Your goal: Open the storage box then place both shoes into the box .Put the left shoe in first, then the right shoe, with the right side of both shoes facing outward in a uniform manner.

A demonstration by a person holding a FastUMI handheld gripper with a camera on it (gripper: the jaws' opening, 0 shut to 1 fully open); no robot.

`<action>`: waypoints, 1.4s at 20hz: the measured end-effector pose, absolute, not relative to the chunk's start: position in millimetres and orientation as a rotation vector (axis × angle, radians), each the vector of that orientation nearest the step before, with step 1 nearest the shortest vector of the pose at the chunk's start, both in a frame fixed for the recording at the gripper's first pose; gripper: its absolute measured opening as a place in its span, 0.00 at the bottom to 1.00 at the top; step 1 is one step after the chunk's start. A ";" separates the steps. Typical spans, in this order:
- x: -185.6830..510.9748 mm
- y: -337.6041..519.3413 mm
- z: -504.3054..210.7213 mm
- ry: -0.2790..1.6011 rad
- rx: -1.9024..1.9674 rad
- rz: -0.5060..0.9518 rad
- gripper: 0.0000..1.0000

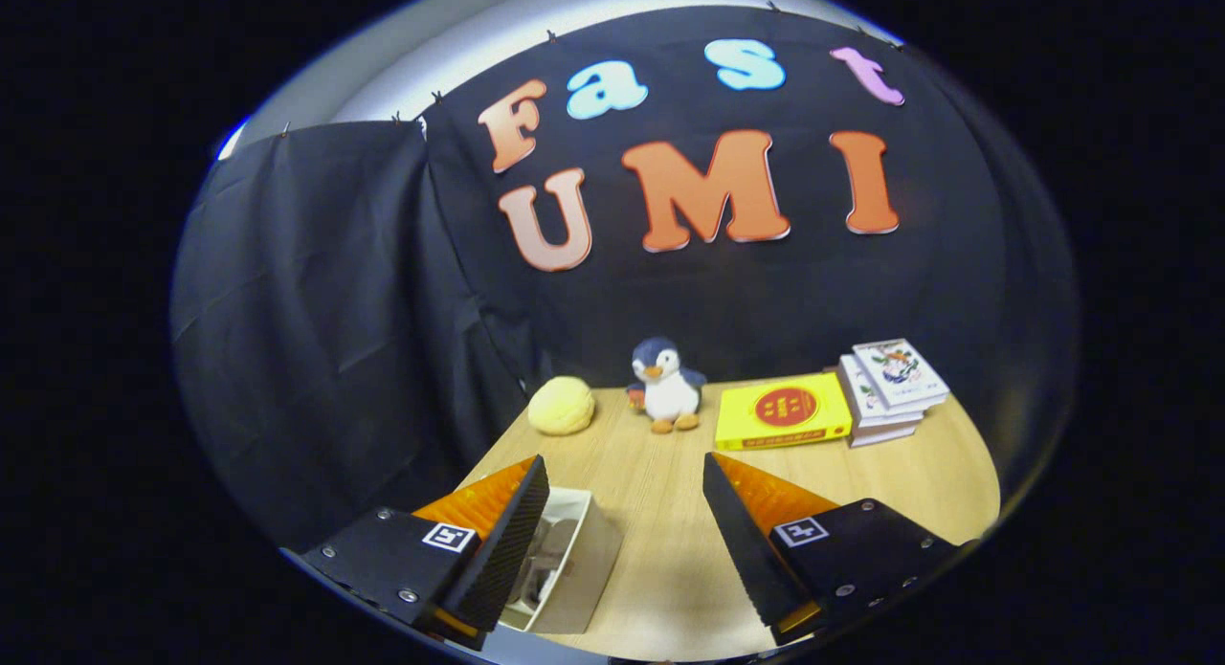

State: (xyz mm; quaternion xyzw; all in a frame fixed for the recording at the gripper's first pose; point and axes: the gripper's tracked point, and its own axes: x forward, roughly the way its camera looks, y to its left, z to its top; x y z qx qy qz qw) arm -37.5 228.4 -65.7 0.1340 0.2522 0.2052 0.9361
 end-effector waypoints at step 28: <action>-20.0 -28.4 59.2 -0.015 0.106 0.108 0.97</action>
